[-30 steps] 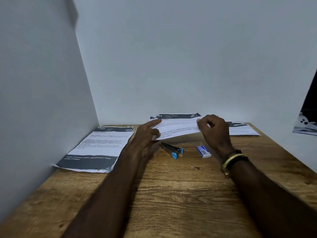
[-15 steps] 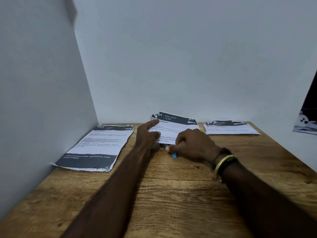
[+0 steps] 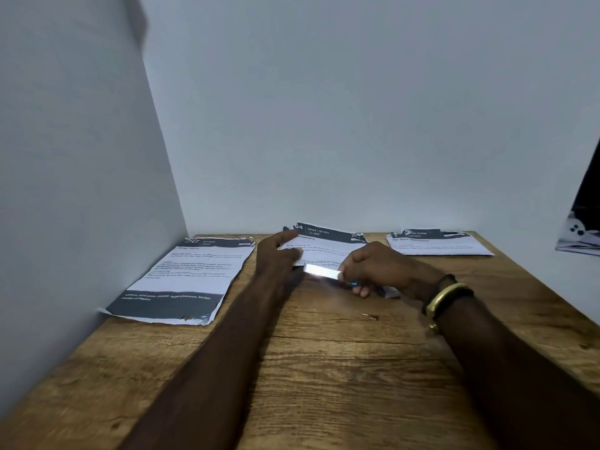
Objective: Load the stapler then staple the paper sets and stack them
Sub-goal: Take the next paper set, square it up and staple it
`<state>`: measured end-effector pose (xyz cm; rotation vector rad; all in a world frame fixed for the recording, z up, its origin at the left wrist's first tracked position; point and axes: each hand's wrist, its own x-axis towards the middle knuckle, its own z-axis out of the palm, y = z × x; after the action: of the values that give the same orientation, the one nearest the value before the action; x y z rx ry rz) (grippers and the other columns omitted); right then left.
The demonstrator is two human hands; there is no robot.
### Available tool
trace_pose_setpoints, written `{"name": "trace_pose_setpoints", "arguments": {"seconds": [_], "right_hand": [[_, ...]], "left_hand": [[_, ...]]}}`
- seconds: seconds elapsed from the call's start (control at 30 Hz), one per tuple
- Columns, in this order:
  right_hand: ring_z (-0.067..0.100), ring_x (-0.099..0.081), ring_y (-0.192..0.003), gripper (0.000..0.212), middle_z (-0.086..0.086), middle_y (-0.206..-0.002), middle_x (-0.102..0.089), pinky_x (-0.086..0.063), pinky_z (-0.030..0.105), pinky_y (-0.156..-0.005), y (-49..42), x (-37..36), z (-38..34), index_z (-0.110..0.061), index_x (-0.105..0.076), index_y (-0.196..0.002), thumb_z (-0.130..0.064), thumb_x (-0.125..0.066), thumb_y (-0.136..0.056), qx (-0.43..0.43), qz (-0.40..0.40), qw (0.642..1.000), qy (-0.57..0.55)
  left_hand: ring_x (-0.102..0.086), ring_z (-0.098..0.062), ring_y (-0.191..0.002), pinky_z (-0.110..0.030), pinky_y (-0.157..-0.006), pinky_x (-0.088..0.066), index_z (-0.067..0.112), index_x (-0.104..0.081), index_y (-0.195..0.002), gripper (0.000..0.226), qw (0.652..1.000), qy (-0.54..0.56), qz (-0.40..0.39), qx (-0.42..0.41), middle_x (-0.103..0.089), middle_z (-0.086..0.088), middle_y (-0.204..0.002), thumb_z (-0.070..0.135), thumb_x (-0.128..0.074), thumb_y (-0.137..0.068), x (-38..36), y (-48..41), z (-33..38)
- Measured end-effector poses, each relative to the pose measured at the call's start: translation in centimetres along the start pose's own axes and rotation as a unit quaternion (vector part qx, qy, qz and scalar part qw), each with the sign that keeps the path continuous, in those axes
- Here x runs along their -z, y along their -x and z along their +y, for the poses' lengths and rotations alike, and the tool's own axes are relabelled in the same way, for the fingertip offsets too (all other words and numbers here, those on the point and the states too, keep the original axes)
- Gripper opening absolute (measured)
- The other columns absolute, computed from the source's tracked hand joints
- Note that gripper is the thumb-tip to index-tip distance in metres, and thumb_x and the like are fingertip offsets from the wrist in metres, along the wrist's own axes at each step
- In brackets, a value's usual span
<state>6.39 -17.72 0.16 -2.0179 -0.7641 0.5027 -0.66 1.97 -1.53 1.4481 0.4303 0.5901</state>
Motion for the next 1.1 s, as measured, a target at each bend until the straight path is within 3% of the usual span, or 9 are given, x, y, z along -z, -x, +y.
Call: {"name": "trace_pose_setpoints", "arguments": {"seconds": [0.1, 0.27, 0.37, 0.4, 0.57, 0.77, 0.87, 1.0, 1.1], "right_hand": [[0.02, -0.067, -0.057, 0.01, 0.011, -0.068, -0.07, -0.056, 0.026, -0.053, 0.1, 0.5, 0.2, -0.001, -0.073, -0.092, -0.01, -0.069, -0.093, -0.014, -0.031, 0.992, -0.119], [0.03, -0.074, -0.073, 0.007, 0.016, -0.086, -0.07, -0.065, 0.039, -0.069, -0.7, 0.3, -0.1, -0.002, -0.067, -0.098, -0.007, -0.062, -0.099, 0.008, -0.034, 0.936, -0.35], [0.031, -0.076, -0.084, 0.011, 0.014, -0.095, -0.071, -0.066, 0.042, -0.078, -1.9, -0.2, -0.5, -0.003, -0.068, -0.107, -0.007, -0.065, -0.098, 0.025, -0.012, 0.909, -0.416], [0.03, -0.075, -0.088, 0.013, 0.013, -0.099, -0.071, -0.066, 0.041, -0.078, -2.4, -0.4, -0.6, -0.005, -0.069, -0.11, -0.009, -0.065, -0.098, 0.027, 0.0, 0.911, -0.412], [0.025, -0.073, -0.097, 0.019, 0.01, -0.111, -0.071, -0.057, 0.034, -0.065, -4.4, -1.1, -1.0, -0.016, -0.069, -0.118, -0.019, -0.067, -0.099, 0.044, 0.1, 0.936, -0.336], [0.021, -0.062, -0.078, 0.021, 0.004, -0.089, -0.071, -0.04, 0.024, -0.042, -6.2, -1.5, -1.7, -0.014, -0.067, -0.121, -0.015, -0.064, -0.101, 0.113, 0.192, 0.928, -0.299], [0.017, -0.06, -0.071, 0.021, -0.004, -0.083, -0.072, -0.037, 0.025, -0.044, -6.6, -1.8, -1.7, -0.015, -0.066, -0.122, -0.015, -0.064, -0.101, 0.132, 0.208, 0.929, -0.274], [0.014, -0.06, -0.063, 0.015, -0.002, -0.089, -0.073, -0.035, 0.026, -0.045, -6.7, -2.3, -1.4, -0.026, -0.066, -0.113, -0.016, -0.065, -0.101, 0.145, 0.206, 0.937, -0.241], [0.015, -0.058, -0.06, 0.016, 0.003, -0.091, -0.073, -0.035, 0.026, -0.045, -6.8, -2.4, -1.2, -0.019, -0.066, -0.117, -0.016, -0.065, -0.101, 0.143, 0.197, 0.942, -0.232]], "left_hand": [[-0.063, -0.006, -0.08, -0.008, -0.057, -0.051, 0.008, -0.066, -0.132, 0.057, 0.999, -0.034, -0.004, -0.007, -0.064, 0.0, -0.116, -0.018, -0.059, -0.082, 0.2, -0.3, 0.1], [-0.068, -0.02, -0.079, -0.021, -0.055, -0.057, 0.012, -0.07, -0.126, 0.06, 0.998, -0.054, -0.026, 0.024, -0.071, -0.016, -0.117, -0.018, -0.059, -0.075, -0.2, -0.1, -0.1], [-0.075, -0.032, -0.085, -0.042, -0.074, -0.065, 0.01, -0.075, -0.115, 0.044, 0.999, -0.008, -0.012, 0.039, -0.073, -0.019, -0.112, -0.014, -0.064, -0.08, -0.5, -0.1, -0.6], [-0.076, -0.034, -0.086, -0.046, -0.078, -0.065, 0.011, -0.076, -0.112, 0.039, 0.999, -0.001, -0.005, 0.038, -0.074, -0.018, -0.111, -0.011, -0.067, -0.081, -0.6, -0.1, -0.7], [-0.075, -0.027, -0.087, -0.038, -0.074, -0.065, 0.017, -0.078, -0.111, 0.043, 0.999, -0.042, -0.012, 0.016, -0.072, -0.01, -0.117, -0.012, -0.067, -0.082, -0.8, 0.0, -0.6], [-0.075, -0.028, -0.087, -0.035, -0.072, -0.065, 0.02, -0.079, -0.108, 0.044, 0.998, -0.051, -0.025, 0.007, -0.073, -0.011, -0.118, -0.013, -0.066, -0.082, -1.1, 0.2, -0.8], [-0.076, -0.026, -0.084, -0.034, -0.069, -0.065, 0.019, -0.08, -0.106, 0.044, 0.998, -0.049, -0.025, 0.008, -0.073, -0.009, -0.115, -0.014, -0.065, -0.081, -1.1, 0.3, -0.8], [-0.076, -0.018, -0.07, -0.033, -0.066, -0.065, 0.015, -0.08, -0.106, 0.046, 0.999, -0.048, -0.024, 0.0, -0.076, -0.007, -0.108, -0.018, -0.062, -0.079, -1.0, 0.5, -0.7], [-0.073, -0.009, -0.06, -0.025, -0.059, -0.061, 0.014, -0.079, -0.108, 0.046, 0.998, -0.057, -0.028, -0.008, -0.075, -0.004, -0.105, -0.018, -0.062, -0.08, -1.1, 0.8, -0.4]]}}
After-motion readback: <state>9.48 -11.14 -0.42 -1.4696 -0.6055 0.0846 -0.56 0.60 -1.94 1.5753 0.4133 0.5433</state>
